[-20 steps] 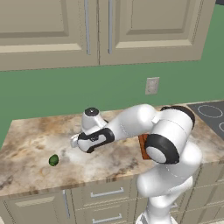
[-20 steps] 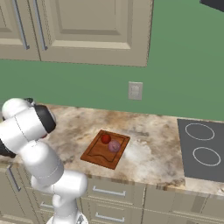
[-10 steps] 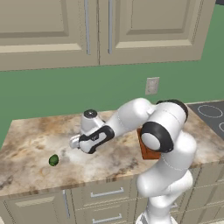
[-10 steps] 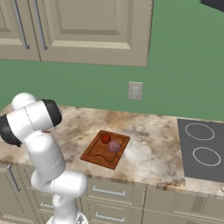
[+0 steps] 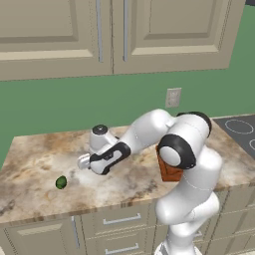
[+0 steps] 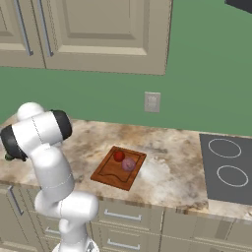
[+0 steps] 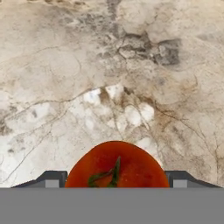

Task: Place the avocado, onion, tomato, and bell pepper on the cutting board.

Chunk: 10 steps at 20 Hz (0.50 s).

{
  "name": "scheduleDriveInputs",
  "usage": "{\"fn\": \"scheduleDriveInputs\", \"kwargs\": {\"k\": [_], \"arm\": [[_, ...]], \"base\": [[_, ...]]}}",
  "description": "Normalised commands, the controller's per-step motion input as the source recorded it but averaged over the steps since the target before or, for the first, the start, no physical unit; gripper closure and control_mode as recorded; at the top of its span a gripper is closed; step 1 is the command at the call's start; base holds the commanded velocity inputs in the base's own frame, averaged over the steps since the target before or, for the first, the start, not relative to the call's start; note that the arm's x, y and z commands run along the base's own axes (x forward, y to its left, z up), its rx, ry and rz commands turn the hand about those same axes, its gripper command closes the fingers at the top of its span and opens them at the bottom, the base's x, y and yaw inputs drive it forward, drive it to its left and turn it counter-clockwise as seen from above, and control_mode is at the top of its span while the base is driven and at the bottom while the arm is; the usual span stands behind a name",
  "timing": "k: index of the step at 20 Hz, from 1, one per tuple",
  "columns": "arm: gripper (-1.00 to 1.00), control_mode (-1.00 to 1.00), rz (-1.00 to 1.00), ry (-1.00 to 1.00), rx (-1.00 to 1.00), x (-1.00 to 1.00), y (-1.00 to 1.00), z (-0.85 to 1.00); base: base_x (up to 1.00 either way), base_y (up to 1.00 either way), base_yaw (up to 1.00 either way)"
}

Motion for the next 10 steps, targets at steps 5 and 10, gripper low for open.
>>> {"fn": "scheduleDriveInputs", "kwargs": {"k": [5,10], "arm": [[1.00,-1.00,0.00,-0.04,0.00,-0.38,0.00,0.33],[1.00,-1.00,-0.04,-0.04,0.00,-0.66,-0.01,0.71]], "base": [[0.00,0.00,0.00],[0.00,0.00,0.00]]}}
